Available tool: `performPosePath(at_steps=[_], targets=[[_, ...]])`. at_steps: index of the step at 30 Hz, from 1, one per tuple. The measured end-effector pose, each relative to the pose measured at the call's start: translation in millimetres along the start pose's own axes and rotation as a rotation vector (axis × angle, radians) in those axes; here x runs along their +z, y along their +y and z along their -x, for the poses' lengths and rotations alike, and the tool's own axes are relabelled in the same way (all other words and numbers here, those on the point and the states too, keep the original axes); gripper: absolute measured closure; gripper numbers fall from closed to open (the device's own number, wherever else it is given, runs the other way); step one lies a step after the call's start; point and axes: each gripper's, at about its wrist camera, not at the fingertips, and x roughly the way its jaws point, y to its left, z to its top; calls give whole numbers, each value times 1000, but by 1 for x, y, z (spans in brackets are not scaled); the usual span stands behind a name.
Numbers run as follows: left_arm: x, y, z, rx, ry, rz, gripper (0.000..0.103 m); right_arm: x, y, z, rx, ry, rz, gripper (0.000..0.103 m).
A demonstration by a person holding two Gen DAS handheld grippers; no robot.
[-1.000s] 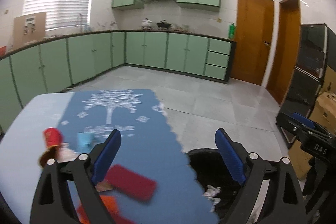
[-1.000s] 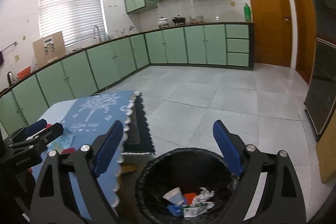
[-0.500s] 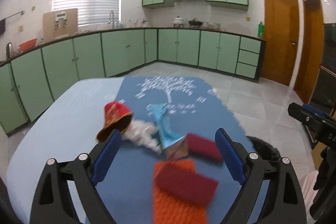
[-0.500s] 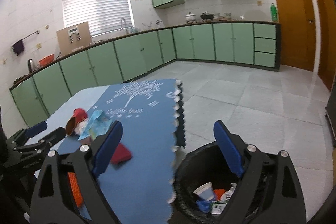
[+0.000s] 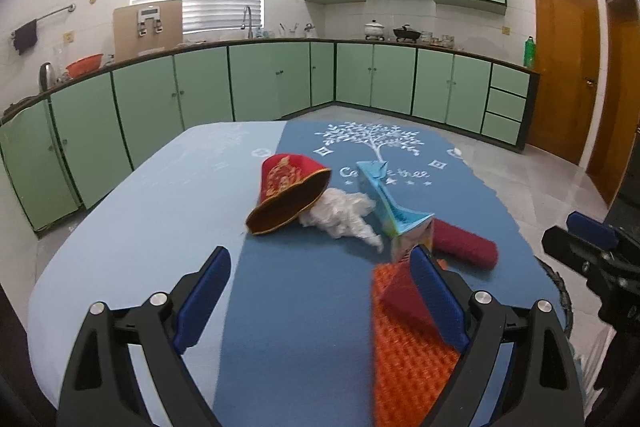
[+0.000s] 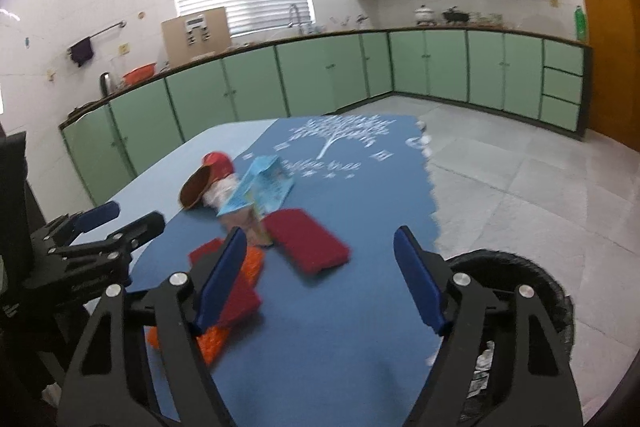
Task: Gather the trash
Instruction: 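Move both open tools back toward the remaining trash on the table, then grasp the orange mesh net with the left tool while the right tool grasps a red scrub pad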
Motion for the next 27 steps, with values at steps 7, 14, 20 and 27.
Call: performPosePath(at_steps=[7,14,20,27], targets=[[-8,11,-3,16,22,14,14,-9,26,-10,55,35,55,32],[-12,21,-4,27,36,30,14,-14,40,-20,76,67,81,34],[-15,32,-7,36,60,56,14,-18,51,-26,86,95,110,35],[-17,38,-8,39,66,70,14,-21,56,-33,78,123,131,37]])
